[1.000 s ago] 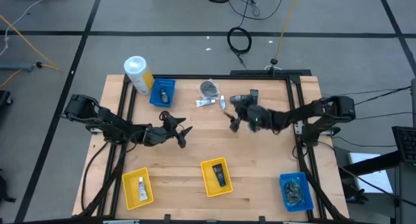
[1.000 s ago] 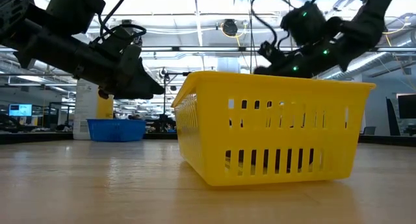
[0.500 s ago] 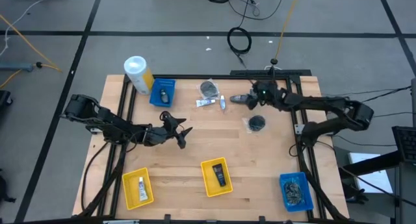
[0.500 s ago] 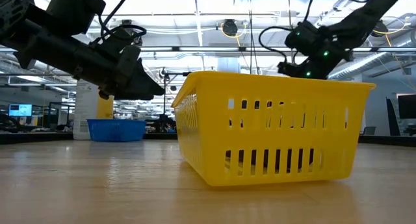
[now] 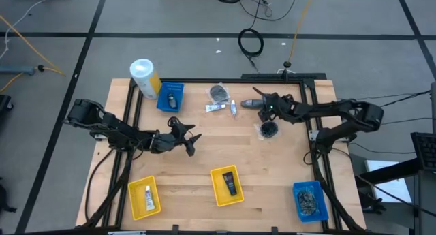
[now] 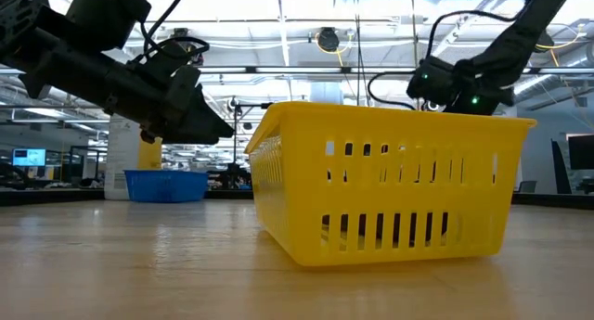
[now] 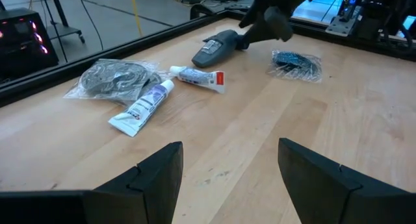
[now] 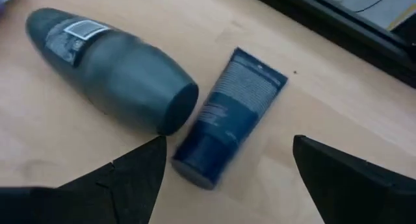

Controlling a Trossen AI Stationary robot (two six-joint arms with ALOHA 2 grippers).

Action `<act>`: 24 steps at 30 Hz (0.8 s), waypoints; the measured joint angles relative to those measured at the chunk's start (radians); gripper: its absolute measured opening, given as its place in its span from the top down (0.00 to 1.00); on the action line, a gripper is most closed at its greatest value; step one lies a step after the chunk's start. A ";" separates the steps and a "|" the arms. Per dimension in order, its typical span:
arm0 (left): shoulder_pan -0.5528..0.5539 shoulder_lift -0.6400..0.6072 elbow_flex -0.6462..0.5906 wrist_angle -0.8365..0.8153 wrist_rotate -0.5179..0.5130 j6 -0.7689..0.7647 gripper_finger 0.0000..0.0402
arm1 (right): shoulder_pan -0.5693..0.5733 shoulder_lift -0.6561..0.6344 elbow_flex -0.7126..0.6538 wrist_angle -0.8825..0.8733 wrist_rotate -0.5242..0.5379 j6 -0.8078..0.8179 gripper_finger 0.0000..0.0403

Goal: Pick & Place Travel size toiletries
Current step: Put the blue shave cream into the right yellow bin

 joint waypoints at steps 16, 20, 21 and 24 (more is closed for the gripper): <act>-0.001 0.000 0.000 0.003 0.004 -0.012 0.39 | -0.079 0.167 -0.011 0.189 -0.017 0.007 0.47; -0.001 0.000 0.000 -0.001 0.008 -0.029 0.39 | -0.080 0.164 -0.045 0.222 -0.017 0.000 0.65; -0.001 0.000 0.000 -0.002 0.015 -0.030 0.39 | -0.076 0.155 -0.057 0.231 -0.011 -0.012 0.70; -0.001 0.000 0.000 -0.002 0.029 -0.033 0.39 | -0.032 0.109 -0.090 0.234 0.029 -0.017 0.72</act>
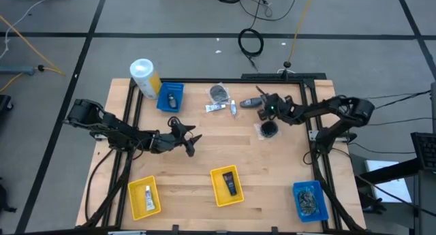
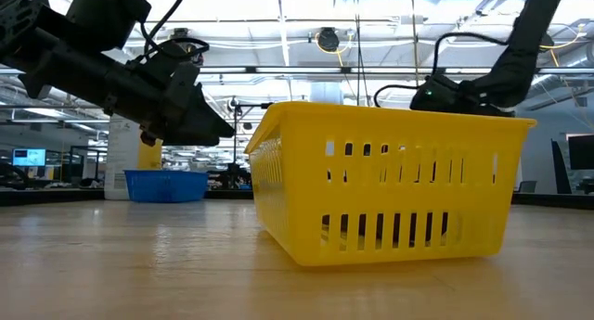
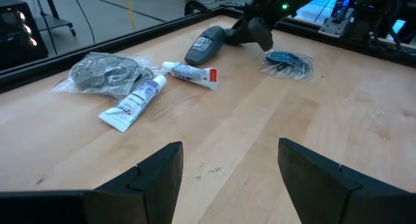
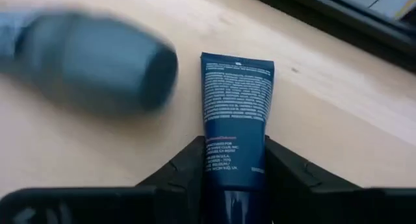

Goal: Pick & Place Travel size toiletries
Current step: Put the blue shave cream into the right yellow bin

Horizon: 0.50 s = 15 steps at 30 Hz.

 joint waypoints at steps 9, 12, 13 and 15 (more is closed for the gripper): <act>0.000 0.000 0.000 0.007 0.003 0.001 0.39 | 0.338 -0.299 -0.037 -0.203 0.199 0.280 0.72; 0.000 0.000 0.000 0.013 0.003 0.004 0.39 | 0.455 -0.362 -0.035 -0.134 0.141 0.295 0.72; 0.000 0.000 0.000 0.014 0.003 0.004 0.39 | 0.487 -0.367 -0.035 -0.102 0.098 0.277 0.72; 0.000 0.000 0.000 0.019 0.003 0.005 0.39 | 0.542 -0.365 -0.036 0.004 -0.012 0.232 0.71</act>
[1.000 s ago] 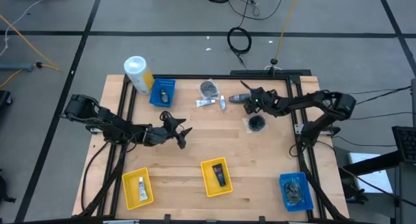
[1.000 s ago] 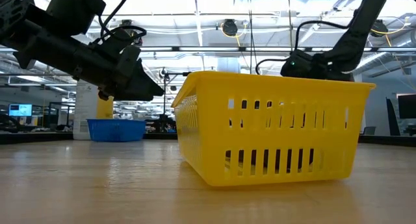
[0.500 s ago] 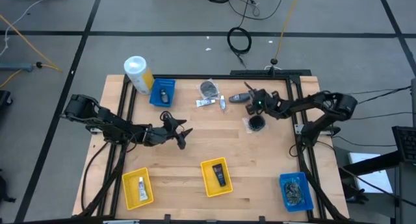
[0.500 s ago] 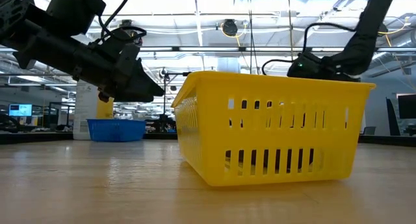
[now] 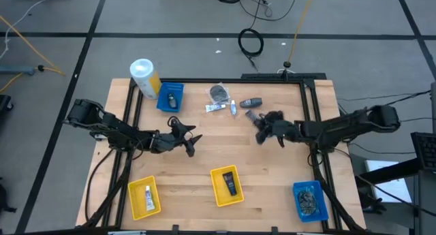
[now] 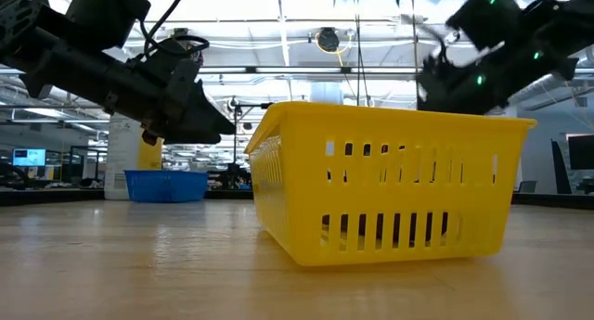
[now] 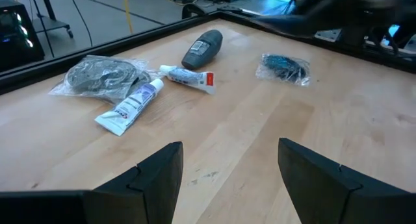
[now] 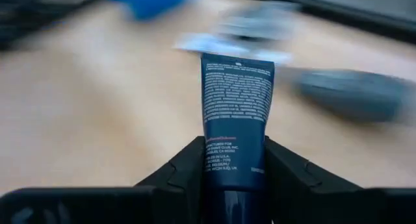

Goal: Pick & Place Travel size toiletries
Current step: Put the blue shave cream into the right yellow bin

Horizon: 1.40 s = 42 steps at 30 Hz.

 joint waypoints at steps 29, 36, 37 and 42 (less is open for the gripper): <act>0.007 0.000 0.000 0.045 -0.010 -0.001 0.39 | 0.357 0.503 0.759 -0.411 -0.550 0.339 0.71; 0.021 0.000 0.000 0.052 -0.010 -0.019 0.39 | 0.426 0.626 0.881 -0.561 -0.350 0.631 0.71; 0.021 0.000 0.000 0.055 -0.010 -0.024 0.39 | 0.434 0.635 0.889 -0.588 -0.307 0.659 0.71; 0.021 0.000 0.000 0.062 -0.009 -0.025 0.39 | 0.498 0.642 0.903 -0.672 -0.093 0.826 0.71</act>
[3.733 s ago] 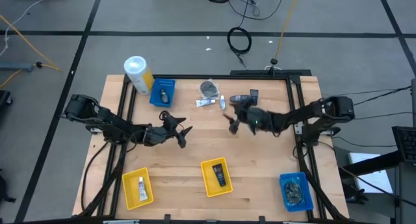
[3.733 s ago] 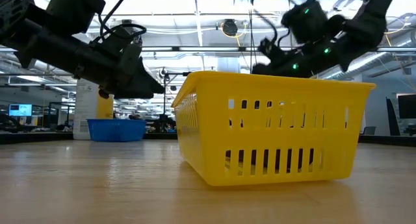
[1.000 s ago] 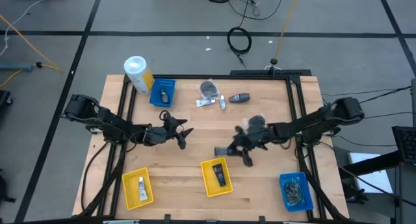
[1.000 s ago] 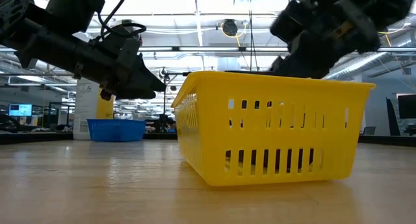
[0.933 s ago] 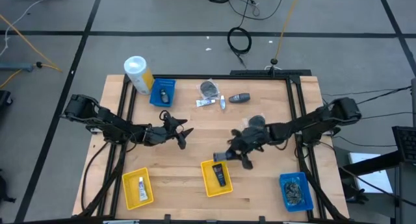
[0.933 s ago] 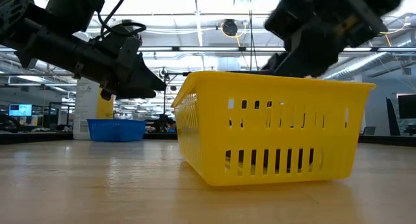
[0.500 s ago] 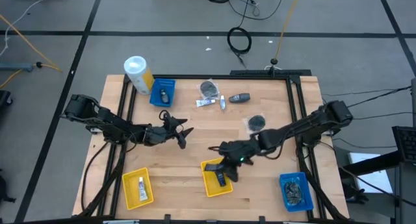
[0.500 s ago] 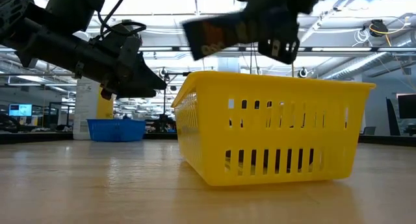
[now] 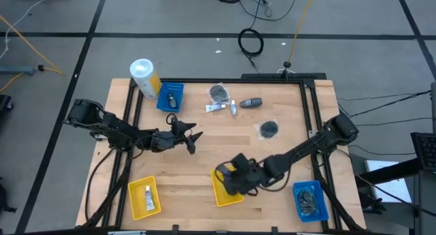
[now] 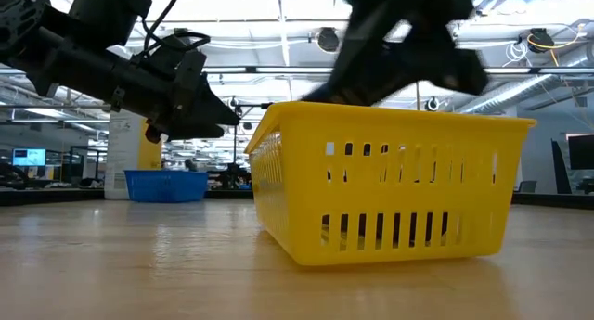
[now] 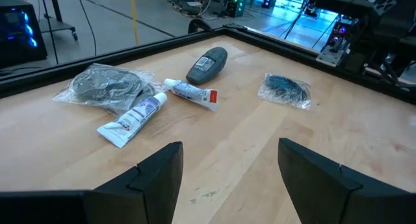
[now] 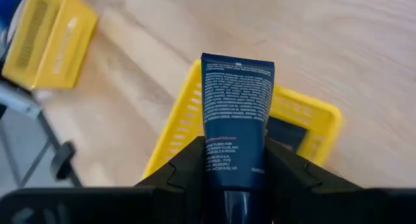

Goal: Pick & Place Travel size toiletries
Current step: Put the blue shave cream into the right yellow bin

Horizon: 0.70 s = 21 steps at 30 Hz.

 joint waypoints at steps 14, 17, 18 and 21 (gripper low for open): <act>0.000 0.000 0.000 0.089 0.026 0.062 0.39 | 0.075 0.127 -0.003 0.122 0.104 0.229 0.71; 0.000 0.000 0.000 0.100 0.027 0.076 0.39 | 0.075 0.129 0.000 0.106 0.119 0.242 0.71; 0.000 0.000 0.000 0.100 0.027 0.077 0.39 | 0.075 0.127 -0.001 0.093 0.119 0.242 0.71; 0.000 0.000 0.000 0.102 0.026 0.080 0.39 | 0.075 0.128 -0.002 0.105 0.119 0.244 0.70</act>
